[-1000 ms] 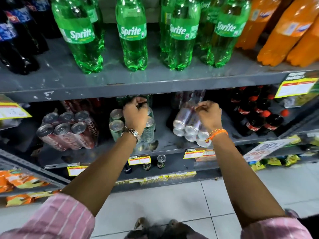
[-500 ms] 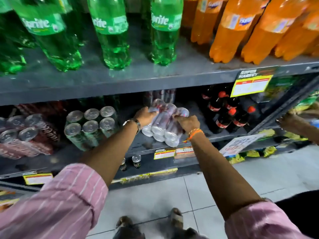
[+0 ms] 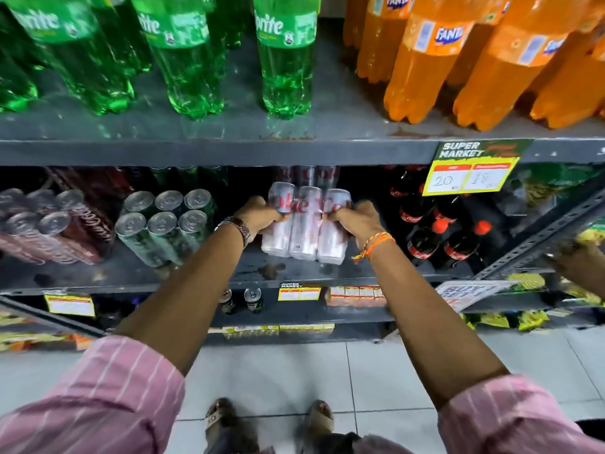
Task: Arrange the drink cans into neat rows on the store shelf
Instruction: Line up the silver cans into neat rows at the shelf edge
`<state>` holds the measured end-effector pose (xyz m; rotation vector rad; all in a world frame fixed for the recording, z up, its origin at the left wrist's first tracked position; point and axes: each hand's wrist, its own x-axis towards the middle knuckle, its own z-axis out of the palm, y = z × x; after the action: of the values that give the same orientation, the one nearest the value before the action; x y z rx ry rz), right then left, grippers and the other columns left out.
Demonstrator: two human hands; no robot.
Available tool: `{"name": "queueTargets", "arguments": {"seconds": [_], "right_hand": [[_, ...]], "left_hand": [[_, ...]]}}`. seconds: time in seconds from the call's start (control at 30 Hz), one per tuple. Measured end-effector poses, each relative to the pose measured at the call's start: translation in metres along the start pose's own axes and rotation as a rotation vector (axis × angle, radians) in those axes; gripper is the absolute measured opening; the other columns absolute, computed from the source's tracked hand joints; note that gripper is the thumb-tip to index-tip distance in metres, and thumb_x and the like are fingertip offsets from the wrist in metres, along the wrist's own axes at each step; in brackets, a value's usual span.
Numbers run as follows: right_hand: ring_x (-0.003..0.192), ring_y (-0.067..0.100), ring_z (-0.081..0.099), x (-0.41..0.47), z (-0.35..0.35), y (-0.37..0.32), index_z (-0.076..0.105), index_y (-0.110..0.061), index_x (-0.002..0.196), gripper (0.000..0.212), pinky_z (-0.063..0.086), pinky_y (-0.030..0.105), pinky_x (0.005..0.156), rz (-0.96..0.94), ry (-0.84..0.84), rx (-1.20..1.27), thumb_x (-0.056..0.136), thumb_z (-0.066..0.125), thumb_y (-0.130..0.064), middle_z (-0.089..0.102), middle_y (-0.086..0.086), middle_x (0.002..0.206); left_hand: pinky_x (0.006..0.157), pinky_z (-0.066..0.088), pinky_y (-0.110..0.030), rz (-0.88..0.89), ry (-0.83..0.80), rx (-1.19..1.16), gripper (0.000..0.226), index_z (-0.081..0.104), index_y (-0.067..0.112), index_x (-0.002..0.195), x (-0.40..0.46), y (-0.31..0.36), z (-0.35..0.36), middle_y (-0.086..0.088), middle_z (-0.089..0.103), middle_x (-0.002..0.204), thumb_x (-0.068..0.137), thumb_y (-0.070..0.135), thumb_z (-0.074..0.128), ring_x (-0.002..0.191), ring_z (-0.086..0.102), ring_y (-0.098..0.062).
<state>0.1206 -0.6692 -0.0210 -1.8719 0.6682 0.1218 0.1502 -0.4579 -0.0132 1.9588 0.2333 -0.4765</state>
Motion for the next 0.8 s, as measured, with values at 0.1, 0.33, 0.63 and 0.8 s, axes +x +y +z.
{"name": "queueTargets", "arguments": {"seconds": [0.1,0.33,0.63,0.8], "right_hand": [[0.067,0.020,0.073,0.000,-0.006,-0.004,0.070,-0.010,0.078,0.054,0.064,0.038,0.070,-0.123,-0.005,-0.125,0.040,0.084,-0.046,0.076,0.005,0.075],[0.094,0.011,0.066,-0.022,-0.017,0.013,0.064,-0.011,0.110,0.049,0.052,0.018,0.082,-0.405,-0.032,-0.185,0.068,0.088,-0.019,0.067,-0.005,0.098],[0.100,0.014,0.067,-0.032,-0.010,0.065,0.059,-0.016,0.116,0.062,0.057,0.029,0.090,-0.461,0.010,-0.171,0.063,0.091,-0.016,0.070,0.000,0.110],[0.094,0.013,0.065,-0.030,-0.015,0.062,0.056,-0.019,0.110,0.062,0.054,0.027,0.087,-0.439,-0.068,-0.124,0.060,0.093,-0.019,0.069,-0.003,0.104]], "left_hand": [[0.082,0.053,-0.036,0.049,0.036,-0.053,0.017,0.062,0.015,0.086,-0.005,-0.003,-0.001,-0.006,0.067,0.093,0.079,0.008,0.076,0.094,0.062,-0.022],[0.099,0.052,-0.044,0.161,0.204,-0.042,0.048,0.057,0.008,0.116,-0.033,-0.032,0.018,-0.007,0.068,0.112,0.073,0.008,0.080,0.105,0.064,-0.024],[0.098,0.048,-0.032,0.254,0.240,-0.005,0.060,0.049,0.018,0.127,-0.062,-0.065,0.038,0.001,0.065,0.121,0.076,0.007,0.078,0.110,0.062,-0.015],[0.100,0.049,-0.035,0.201,0.235,0.021,0.060,0.049,0.016,0.125,-0.065,-0.063,0.037,-0.004,0.066,0.124,0.074,0.009,0.080,0.114,0.063,-0.021]]}}
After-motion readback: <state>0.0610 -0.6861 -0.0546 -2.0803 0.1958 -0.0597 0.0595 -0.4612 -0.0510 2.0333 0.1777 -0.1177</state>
